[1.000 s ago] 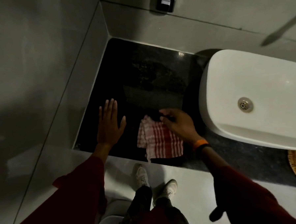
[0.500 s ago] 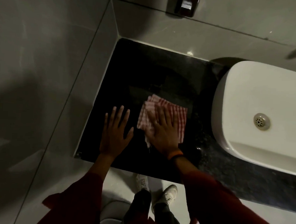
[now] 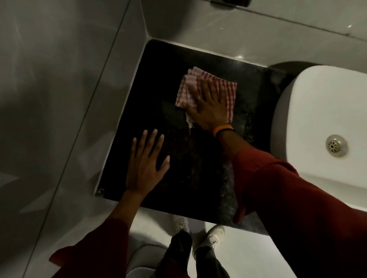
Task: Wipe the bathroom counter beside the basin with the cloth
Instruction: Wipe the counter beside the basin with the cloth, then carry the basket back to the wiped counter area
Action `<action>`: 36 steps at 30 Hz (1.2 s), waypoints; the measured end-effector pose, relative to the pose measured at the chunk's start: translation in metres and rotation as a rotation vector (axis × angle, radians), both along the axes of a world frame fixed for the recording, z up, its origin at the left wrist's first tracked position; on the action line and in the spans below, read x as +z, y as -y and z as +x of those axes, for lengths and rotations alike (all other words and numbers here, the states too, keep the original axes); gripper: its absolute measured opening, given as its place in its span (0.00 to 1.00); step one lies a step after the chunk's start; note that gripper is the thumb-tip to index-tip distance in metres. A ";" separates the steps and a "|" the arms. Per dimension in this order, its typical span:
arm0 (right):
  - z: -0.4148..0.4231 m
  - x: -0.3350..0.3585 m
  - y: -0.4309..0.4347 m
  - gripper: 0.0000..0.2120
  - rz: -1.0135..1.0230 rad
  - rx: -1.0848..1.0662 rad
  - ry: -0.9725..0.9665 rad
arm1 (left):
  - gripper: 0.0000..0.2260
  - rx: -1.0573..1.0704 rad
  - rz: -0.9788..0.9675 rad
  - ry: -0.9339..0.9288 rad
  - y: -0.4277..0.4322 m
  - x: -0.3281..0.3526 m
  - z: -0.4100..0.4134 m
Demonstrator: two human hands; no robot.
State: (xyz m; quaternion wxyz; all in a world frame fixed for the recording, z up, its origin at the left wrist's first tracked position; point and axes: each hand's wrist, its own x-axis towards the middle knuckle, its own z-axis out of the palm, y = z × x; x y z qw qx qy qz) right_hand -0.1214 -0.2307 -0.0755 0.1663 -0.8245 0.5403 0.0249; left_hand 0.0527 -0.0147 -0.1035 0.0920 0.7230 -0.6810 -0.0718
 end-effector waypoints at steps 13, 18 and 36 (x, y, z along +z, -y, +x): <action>-0.171 0.005 -0.291 0.42 -0.282 -0.299 0.111 | 0.33 -0.060 -0.047 -0.080 -0.037 0.031 -0.056; -0.280 0.007 -0.333 0.45 -0.270 -0.437 0.030 | 0.36 -0.316 0.006 -0.113 -0.084 0.033 -0.190; -0.679 0.052 -0.247 0.35 -0.385 -0.916 0.129 | 0.35 -0.434 0.173 -0.270 -0.024 0.098 -0.649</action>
